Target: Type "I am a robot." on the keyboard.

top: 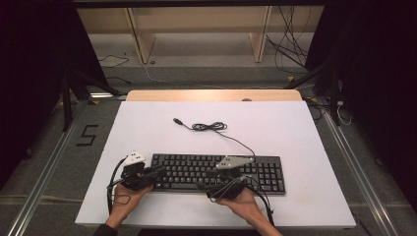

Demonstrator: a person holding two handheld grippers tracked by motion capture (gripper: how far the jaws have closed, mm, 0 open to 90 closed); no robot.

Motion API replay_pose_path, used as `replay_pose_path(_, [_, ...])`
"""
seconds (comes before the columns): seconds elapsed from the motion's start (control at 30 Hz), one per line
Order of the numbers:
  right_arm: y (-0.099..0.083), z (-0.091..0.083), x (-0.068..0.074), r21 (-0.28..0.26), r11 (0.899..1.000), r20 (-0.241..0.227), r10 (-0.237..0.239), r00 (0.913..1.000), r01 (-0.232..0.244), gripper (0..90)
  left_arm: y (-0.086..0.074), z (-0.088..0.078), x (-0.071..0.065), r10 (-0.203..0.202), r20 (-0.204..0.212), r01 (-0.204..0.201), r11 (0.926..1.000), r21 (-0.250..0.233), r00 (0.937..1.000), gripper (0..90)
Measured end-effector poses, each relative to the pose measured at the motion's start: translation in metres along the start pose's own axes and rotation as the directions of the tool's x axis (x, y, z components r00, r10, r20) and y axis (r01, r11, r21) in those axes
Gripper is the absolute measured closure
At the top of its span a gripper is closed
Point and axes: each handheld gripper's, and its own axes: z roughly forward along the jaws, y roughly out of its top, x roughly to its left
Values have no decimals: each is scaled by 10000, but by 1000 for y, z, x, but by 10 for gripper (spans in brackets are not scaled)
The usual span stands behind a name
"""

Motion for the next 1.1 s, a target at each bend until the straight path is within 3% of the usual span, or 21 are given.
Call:
replay_pose_path(0.2, [-1,3,1,41,10000,-1,-41,10000,41,392,0,-5,0,-225,533,243,9991,-348,9983,494])
replay_pose_path(0.4, [-1,4,2,75,10000,-67,-34,10000,35,393,-1,-11,-2,-380,727,428,9969,-662,9966,378])
replay_pose_path(0.63, [-1,7,4,166,9998,-153,-83,9998,86,486,-2,-19,-7,-450,924,543,9935,-1004,9947,320])
replay_pose_path(1.1, [-4,15,6,556,9982,82,-220,9997,215,813,-5,-24,-14,-250,1177,413,9896,-1380,9927,279])
